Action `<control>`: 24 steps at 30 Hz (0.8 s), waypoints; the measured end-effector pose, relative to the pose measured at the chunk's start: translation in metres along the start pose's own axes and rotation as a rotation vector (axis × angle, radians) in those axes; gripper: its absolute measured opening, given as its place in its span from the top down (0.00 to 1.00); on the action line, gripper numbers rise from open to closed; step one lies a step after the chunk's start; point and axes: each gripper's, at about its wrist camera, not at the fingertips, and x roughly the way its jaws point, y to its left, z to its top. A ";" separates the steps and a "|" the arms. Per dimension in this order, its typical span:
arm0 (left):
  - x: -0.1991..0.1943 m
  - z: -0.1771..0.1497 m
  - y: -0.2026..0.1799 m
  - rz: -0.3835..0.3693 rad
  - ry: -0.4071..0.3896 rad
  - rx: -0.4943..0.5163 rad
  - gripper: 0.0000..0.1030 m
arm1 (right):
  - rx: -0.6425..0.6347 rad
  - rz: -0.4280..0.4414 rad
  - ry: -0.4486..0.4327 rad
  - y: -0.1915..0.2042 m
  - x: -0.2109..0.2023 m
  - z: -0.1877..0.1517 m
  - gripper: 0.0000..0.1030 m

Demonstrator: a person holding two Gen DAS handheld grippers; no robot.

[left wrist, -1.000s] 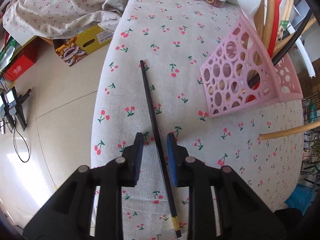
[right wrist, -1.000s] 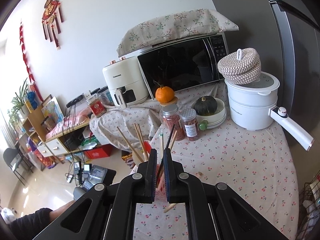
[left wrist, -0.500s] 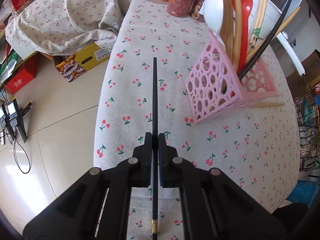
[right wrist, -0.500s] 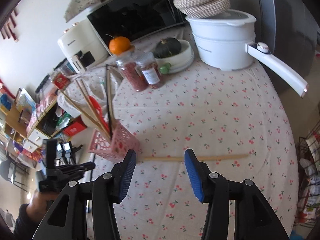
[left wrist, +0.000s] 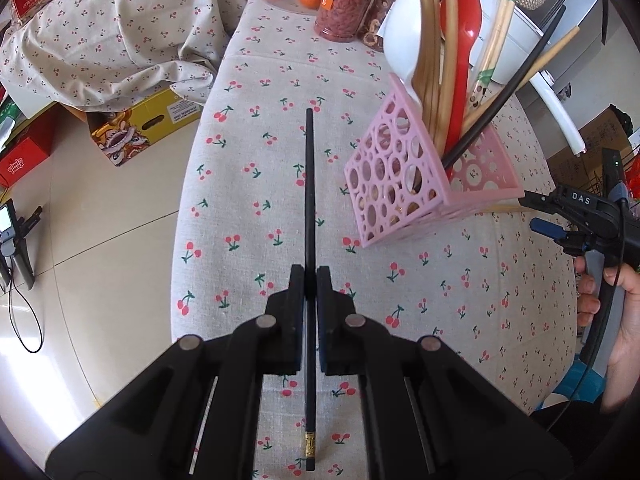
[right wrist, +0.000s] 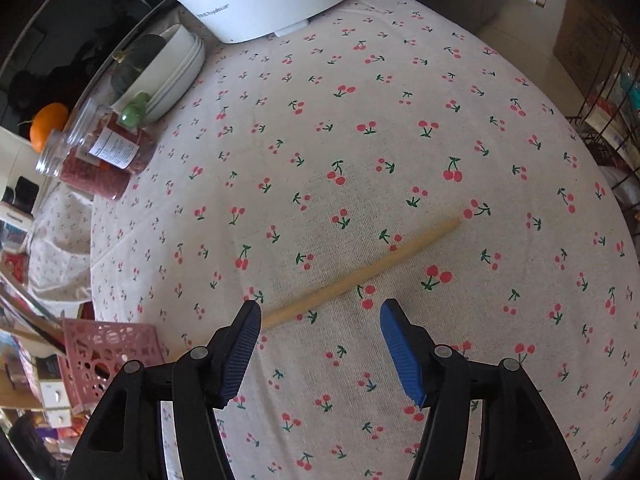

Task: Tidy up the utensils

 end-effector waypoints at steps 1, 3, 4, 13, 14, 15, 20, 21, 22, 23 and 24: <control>0.000 0.000 0.001 -0.002 0.001 -0.001 0.94 | 0.009 -0.028 -0.010 0.003 0.005 0.001 0.38; 0.000 -0.001 0.002 -0.005 0.002 -0.003 0.94 | 0.001 -0.095 -0.057 0.012 0.007 0.003 0.38; -0.001 -0.001 0.003 -0.007 0.002 -0.005 0.94 | -0.011 -0.126 -0.065 0.017 0.010 0.004 0.37; -0.001 0.000 0.012 -0.021 0.005 -0.022 0.94 | -0.251 -0.214 -0.075 0.040 0.016 -0.005 0.73; -0.002 0.000 0.012 -0.023 0.004 -0.024 0.94 | -0.265 -0.197 -0.067 0.036 0.014 -0.004 0.78; -0.002 0.000 0.012 -0.025 0.003 -0.025 0.94 | -0.279 -0.175 -0.056 0.031 0.013 -0.003 0.86; -0.004 -0.002 0.011 -0.029 0.000 -0.024 0.94 | -0.356 -0.048 0.058 0.005 0.005 -0.003 0.93; -0.004 -0.002 0.010 -0.029 0.001 -0.023 0.94 | -0.359 -0.039 0.069 0.001 0.003 -0.005 0.93; -0.003 -0.002 0.010 -0.027 0.002 -0.025 0.94 | -0.353 -0.038 0.071 -0.003 0.000 -0.007 0.93; -0.002 -0.002 0.010 -0.026 0.005 -0.027 0.94 | -0.345 -0.038 0.071 -0.006 -0.002 -0.008 0.93; -0.001 -0.002 0.010 -0.025 0.010 -0.031 0.94 | -0.338 -0.036 0.070 -0.010 -0.004 -0.010 0.91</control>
